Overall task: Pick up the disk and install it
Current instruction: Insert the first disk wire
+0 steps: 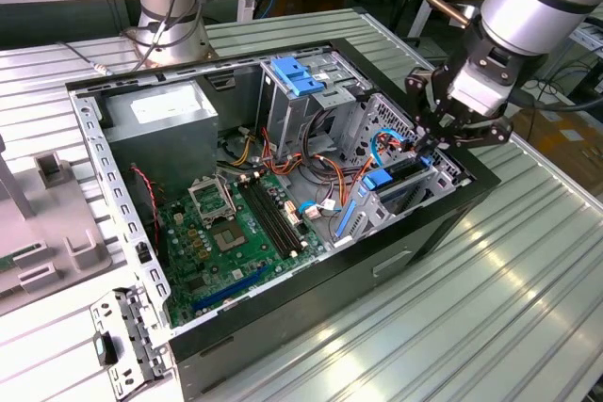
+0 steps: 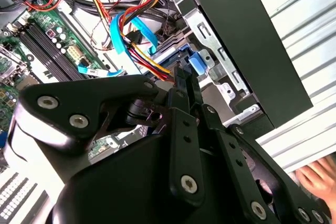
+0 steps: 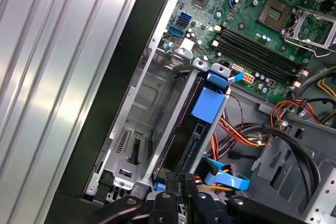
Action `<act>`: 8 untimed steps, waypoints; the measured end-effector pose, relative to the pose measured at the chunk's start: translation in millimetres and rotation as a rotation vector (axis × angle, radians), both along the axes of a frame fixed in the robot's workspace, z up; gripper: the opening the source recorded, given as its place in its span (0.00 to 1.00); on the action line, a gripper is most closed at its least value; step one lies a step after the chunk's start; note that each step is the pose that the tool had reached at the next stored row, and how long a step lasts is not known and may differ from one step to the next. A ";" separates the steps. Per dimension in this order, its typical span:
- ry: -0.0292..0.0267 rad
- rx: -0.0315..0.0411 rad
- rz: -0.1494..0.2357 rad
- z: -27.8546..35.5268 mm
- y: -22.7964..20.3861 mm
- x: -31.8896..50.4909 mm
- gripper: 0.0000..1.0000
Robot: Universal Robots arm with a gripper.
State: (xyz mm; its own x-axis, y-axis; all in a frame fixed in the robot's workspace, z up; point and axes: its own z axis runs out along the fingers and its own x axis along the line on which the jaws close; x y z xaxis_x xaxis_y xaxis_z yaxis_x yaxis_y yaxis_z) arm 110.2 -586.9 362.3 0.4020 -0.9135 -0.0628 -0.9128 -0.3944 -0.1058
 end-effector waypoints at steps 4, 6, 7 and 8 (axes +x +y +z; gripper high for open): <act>0.0000 0.0000 -0.016 -0.1 0.2 -6.2 0.17; 0.0000 0.0001 -0.031 -0.6 0.7 -9.7 0.17; 0.0000 0.0002 -0.042 -1.0 0.9 -10.7 0.17; 0.0000 0.0001 -0.068 -1.4 1.0 -11.4 0.17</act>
State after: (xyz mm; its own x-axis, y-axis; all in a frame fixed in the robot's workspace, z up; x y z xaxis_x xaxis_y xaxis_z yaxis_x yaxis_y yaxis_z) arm 98.7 -585.9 360.8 0.3387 -0.9388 -0.0629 -0.9376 -0.3311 -0.1058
